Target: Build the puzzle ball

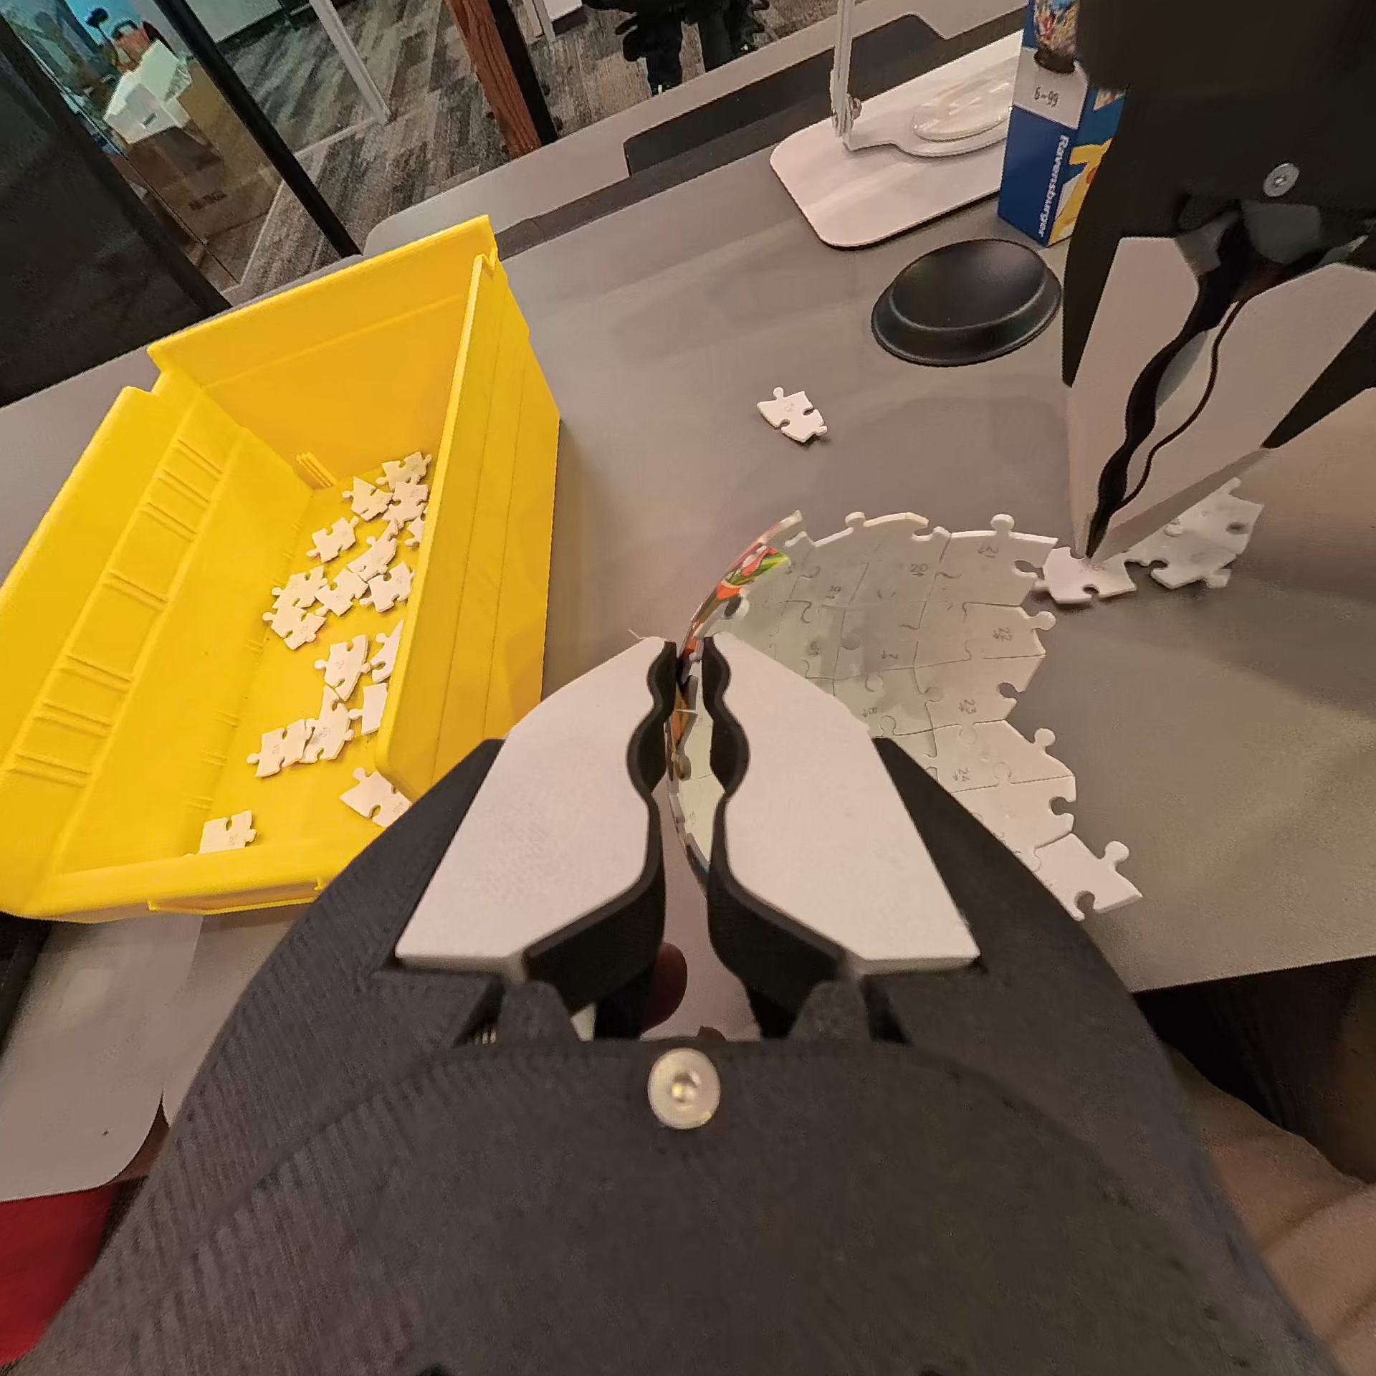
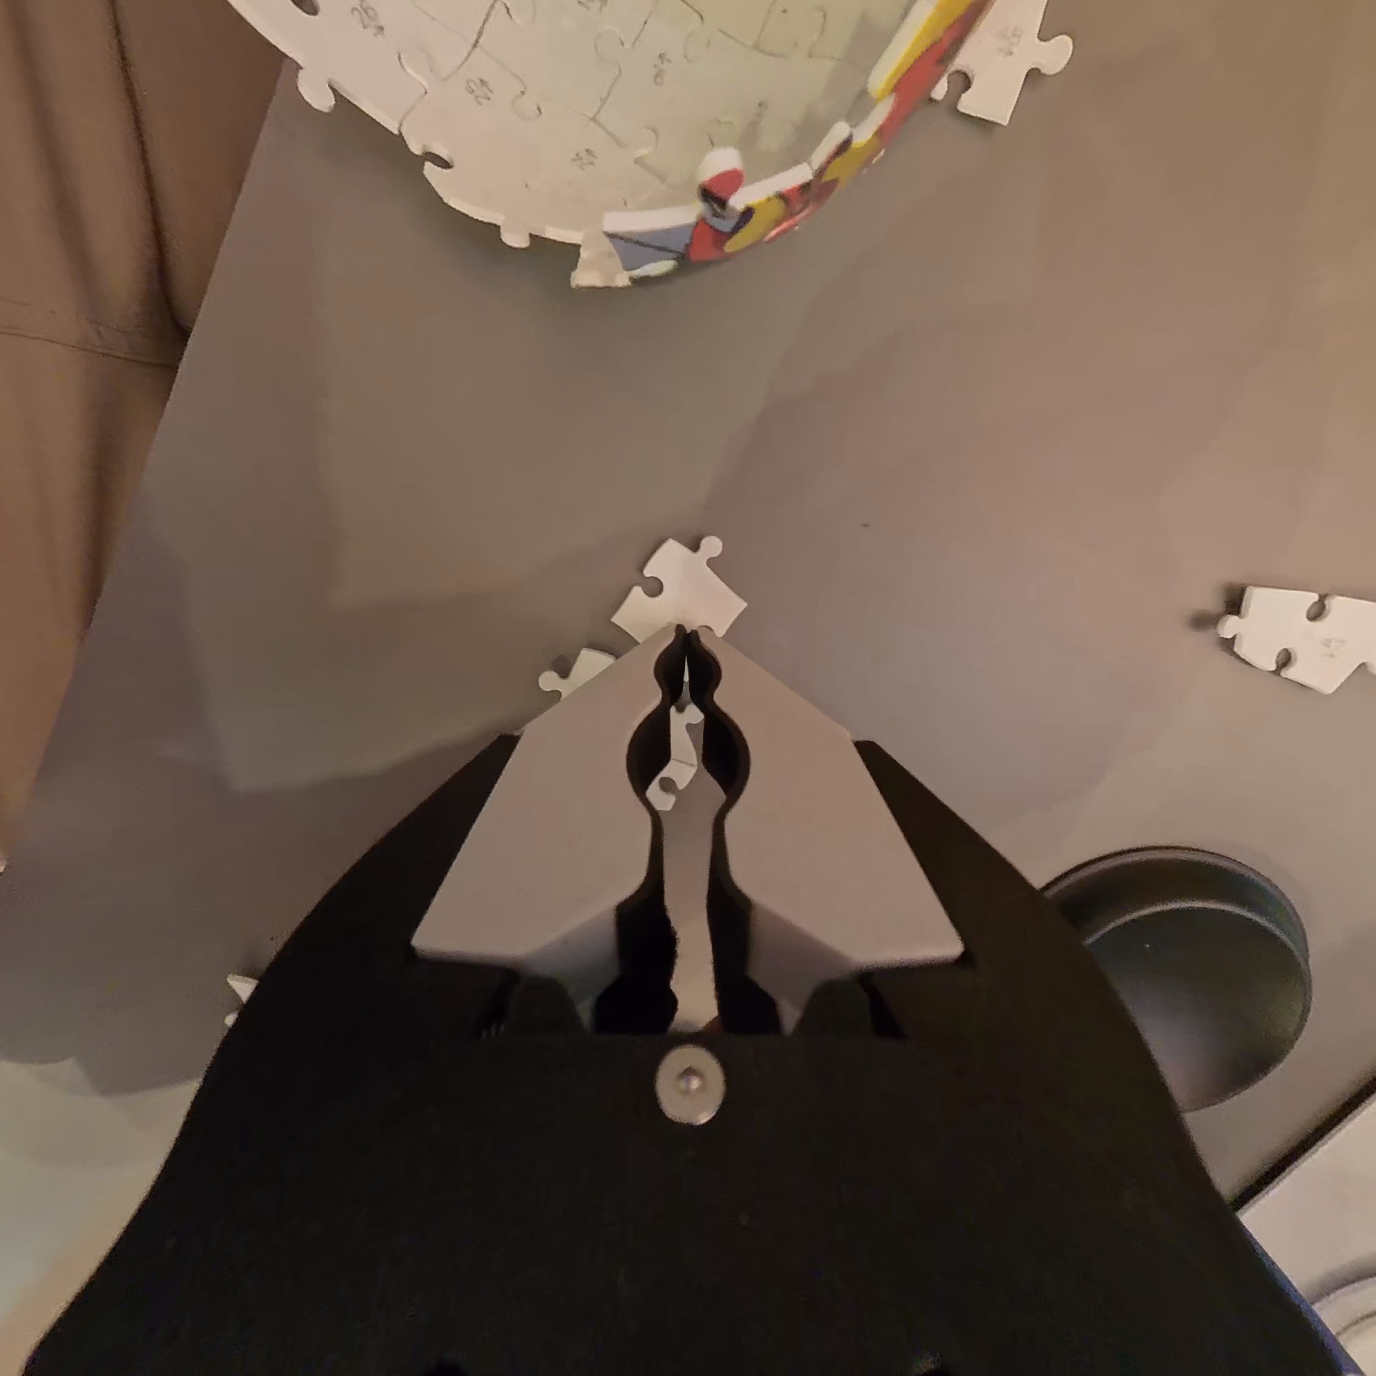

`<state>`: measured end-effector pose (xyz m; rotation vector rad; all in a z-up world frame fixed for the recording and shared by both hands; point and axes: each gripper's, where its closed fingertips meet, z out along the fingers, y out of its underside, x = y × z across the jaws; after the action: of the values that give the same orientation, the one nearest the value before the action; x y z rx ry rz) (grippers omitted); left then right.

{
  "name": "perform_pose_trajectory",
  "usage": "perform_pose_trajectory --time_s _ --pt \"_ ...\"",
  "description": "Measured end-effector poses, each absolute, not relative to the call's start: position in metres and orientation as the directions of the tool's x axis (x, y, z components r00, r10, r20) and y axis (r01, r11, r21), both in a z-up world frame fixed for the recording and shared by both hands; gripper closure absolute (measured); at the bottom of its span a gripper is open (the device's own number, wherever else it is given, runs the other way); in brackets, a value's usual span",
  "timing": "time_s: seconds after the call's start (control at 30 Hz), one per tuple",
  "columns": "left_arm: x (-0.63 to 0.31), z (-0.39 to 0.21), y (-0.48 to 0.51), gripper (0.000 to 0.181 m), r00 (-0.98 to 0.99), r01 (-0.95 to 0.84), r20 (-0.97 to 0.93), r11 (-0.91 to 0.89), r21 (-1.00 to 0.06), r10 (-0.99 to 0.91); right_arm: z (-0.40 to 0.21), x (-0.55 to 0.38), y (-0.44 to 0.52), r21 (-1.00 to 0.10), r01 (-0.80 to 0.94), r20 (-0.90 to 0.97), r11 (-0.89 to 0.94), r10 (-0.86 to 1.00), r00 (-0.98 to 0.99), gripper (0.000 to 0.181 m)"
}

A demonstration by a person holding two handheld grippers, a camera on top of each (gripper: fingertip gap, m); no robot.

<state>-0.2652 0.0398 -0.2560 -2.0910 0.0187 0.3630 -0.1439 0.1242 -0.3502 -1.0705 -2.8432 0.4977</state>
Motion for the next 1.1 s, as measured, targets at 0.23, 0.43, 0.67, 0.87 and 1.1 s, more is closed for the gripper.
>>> perform_pose_trajectory --time_s 0.23,0.43,0.67,0.87,1.1 --pt "-0.265 -0.256 0.04 0.175 0.955 -0.159 -0.264 -0.524 -0.837 0.132 -0.35 -0.14 0.121 -0.321 0.626 -0.074 0.711 0.64 -0.765 0.181" --pt "-0.265 -0.256 0.04 0.175 0.955 -0.159 -0.264 -0.524 -0.837 0.132 -0.35 -0.136 0.12 -0.315 0.616 -0.082 0.722 0.626 -0.776 0.181" --pt "-0.265 -0.256 0.04 0.175 0.955 -0.159 -0.265 -0.524 -0.837 0.132 -0.345 -0.139 0.121 -0.331 0.619 -0.073 0.712 0.635 -0.769 0.181" --pt "-0.264 -0.256 0.04 0.175 0.955 -0.161 -0.265 -0.524 -0.836 0.13 -0.349 -0.149 0.126 -0.32 0.639 -0.029 0.7 0.667 -0.745 0.181" --pt "-0.265 -0.256 0.039 0.175 0.955 -0.16 -0.265 -0.524 -0.836 0.131 -0.35 -0.151 0.121 -0.325 0.625 -0.034 0.71 0.652 -0.758 0.181"
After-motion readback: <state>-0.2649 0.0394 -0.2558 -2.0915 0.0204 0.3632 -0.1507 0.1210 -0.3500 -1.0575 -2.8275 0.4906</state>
